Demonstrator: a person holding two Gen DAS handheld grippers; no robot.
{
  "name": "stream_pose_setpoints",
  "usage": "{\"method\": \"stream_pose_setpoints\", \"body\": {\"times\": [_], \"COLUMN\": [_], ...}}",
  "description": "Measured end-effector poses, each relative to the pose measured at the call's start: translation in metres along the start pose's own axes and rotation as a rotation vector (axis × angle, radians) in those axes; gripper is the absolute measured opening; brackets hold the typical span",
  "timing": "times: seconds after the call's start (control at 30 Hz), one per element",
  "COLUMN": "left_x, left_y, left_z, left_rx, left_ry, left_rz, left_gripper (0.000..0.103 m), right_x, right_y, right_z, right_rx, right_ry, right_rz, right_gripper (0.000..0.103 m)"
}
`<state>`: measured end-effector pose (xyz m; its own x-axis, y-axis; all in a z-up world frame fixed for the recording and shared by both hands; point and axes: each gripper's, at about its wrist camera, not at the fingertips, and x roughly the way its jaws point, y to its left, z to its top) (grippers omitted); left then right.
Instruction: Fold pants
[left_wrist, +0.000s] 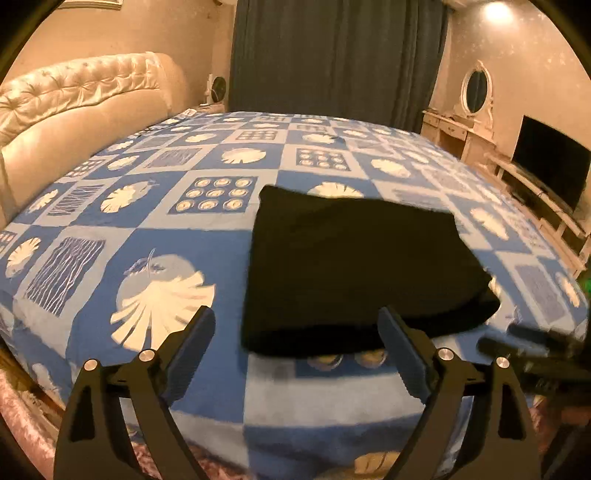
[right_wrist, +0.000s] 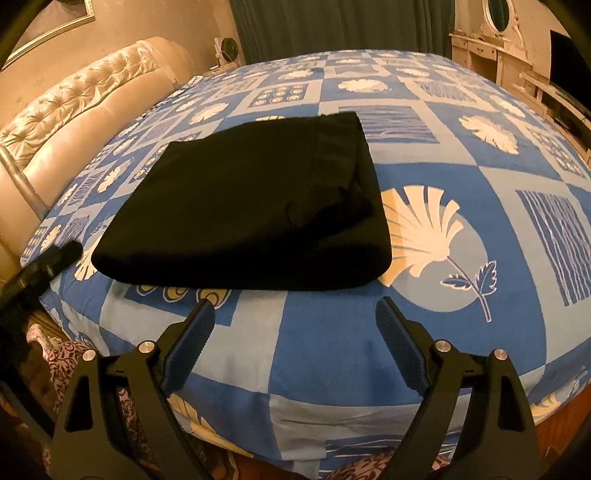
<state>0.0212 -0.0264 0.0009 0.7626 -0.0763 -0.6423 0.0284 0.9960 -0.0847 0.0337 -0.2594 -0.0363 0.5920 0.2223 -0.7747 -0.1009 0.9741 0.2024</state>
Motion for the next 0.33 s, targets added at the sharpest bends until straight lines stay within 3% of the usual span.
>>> {"method": "stream_pose_setpoints", "body": {"times": [0.1,0.2,0.33], "left_x": [0.005,0.022,0.059], "left_y": [0.002,0.023,0.075], "left_z": [0.019,0.040,0.067], "left_rx": [0.018,0.033,0.017], "left_ry": [-0.015,-0.003,0.000], "left_rz": [-0.054,-0.051,0.029], "left_gripper": [0.088,0.088,0.088], "right_x": [0.000,-0.007,-0.013], "right_y": [-0.005,-0.019,-0.062], "right_z": [0.001,0.013,0.048], "right_rx": [0.021,0.070,0.130], "right_ry": [0.012,0.001,-0.063], "right_rz": [0.014,0.040,0.010], "right_gripper": [0.089,0.089,0.092]}}
